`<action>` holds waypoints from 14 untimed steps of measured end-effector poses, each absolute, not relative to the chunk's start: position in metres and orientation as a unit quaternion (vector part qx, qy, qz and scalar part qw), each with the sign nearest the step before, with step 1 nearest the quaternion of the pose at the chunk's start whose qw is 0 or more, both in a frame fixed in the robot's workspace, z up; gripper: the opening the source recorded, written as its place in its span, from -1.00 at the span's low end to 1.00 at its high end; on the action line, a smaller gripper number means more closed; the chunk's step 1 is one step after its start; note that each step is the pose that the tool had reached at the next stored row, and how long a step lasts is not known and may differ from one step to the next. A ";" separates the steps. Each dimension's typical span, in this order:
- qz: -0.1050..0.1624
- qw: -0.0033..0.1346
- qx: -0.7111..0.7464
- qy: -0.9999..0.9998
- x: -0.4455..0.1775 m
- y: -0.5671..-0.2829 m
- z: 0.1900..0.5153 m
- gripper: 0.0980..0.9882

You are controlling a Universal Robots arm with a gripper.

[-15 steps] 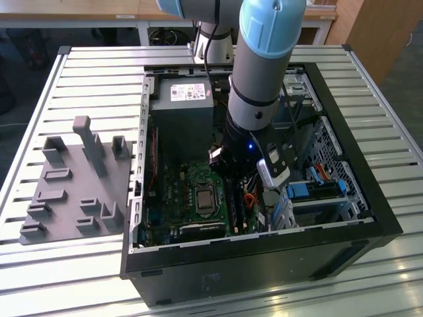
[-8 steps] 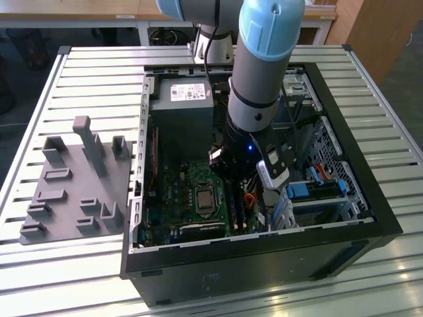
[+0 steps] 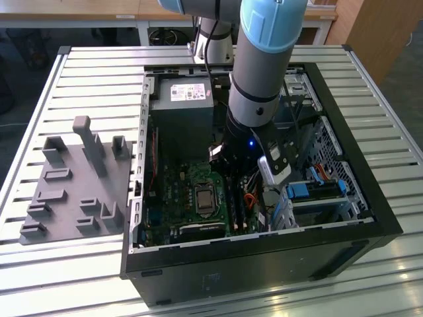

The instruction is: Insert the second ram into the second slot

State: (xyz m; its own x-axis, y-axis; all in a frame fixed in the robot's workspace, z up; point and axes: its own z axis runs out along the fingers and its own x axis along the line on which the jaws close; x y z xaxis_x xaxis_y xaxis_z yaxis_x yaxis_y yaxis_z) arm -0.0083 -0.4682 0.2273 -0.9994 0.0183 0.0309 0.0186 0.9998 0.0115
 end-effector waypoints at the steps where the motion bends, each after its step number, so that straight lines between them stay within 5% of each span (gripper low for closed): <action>1: -0.006 0.015 -0.009 -1.000 -0.008 -0.468 0.229 -0.95; 14: -0.006 0.016 -0.009 -1.000 -0.008 -0.468 0.245 -0.95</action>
State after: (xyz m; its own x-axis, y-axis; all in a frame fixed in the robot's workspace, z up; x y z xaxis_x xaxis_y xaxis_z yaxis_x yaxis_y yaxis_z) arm -0.0083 -0.4682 0.2450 -0.9993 0.0183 0.0324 0.0187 0.9998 0.0111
